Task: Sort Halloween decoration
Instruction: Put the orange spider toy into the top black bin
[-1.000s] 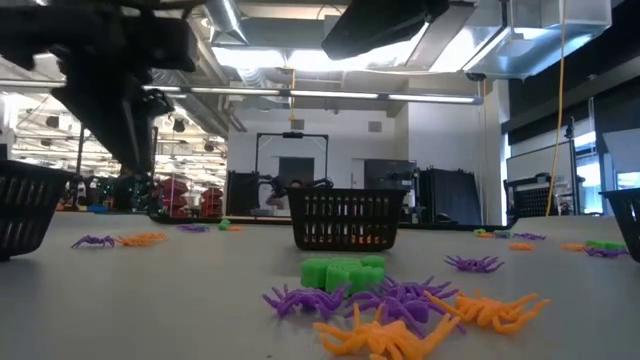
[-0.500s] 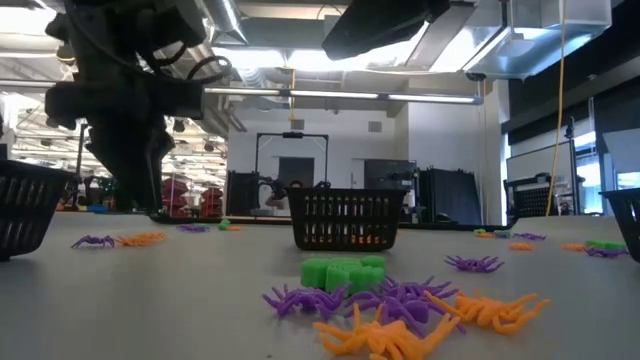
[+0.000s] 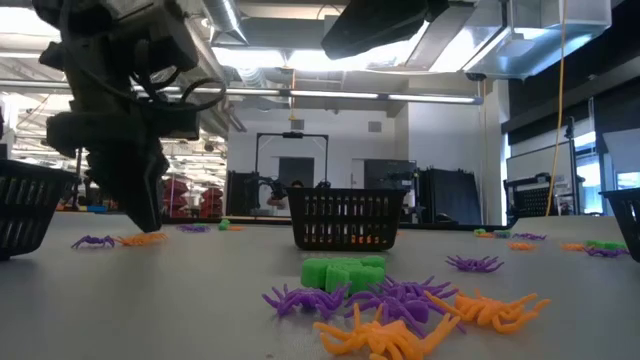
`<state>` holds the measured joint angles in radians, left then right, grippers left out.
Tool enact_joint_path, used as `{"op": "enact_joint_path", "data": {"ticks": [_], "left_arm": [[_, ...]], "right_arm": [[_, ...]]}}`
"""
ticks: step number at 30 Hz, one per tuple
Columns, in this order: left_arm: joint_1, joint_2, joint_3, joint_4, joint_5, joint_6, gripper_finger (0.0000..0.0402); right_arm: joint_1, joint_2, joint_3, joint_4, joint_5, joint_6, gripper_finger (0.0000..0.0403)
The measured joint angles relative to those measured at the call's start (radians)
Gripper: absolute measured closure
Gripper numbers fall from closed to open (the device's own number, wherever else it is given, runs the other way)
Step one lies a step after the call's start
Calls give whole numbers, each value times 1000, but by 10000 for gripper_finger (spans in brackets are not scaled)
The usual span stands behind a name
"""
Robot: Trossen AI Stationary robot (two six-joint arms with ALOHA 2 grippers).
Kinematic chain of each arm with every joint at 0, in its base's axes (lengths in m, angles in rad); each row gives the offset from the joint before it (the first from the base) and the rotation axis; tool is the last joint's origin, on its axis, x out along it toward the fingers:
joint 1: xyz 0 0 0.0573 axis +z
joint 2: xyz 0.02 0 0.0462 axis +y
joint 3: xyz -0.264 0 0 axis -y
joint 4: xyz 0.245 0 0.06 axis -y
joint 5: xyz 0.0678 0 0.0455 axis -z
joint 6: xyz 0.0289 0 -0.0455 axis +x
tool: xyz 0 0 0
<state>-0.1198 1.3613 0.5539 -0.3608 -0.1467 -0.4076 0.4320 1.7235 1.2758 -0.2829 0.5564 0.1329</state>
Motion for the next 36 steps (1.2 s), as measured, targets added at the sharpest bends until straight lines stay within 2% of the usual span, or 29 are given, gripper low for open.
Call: {"op": "enact_joint_path", "data": {"ticks": [12,17,24,31,36], "left_arm": [[-1,-1,-46,25,-30,18,279],[-1,-1,-47,22,-69,26,323],[-1,-1,-47,20,-70,28,396],[0,0,-41,13,-80,39,401],[0,2,21,2,-103,82,401]], "right_arm": [[0,0,0,5,0,0,238],[0,0,0,5,0,0,238],[0,0,0,5,0,0,238],[0,0,0,5,0,0,238],[0,0,0,4,0,-2,238]]}}
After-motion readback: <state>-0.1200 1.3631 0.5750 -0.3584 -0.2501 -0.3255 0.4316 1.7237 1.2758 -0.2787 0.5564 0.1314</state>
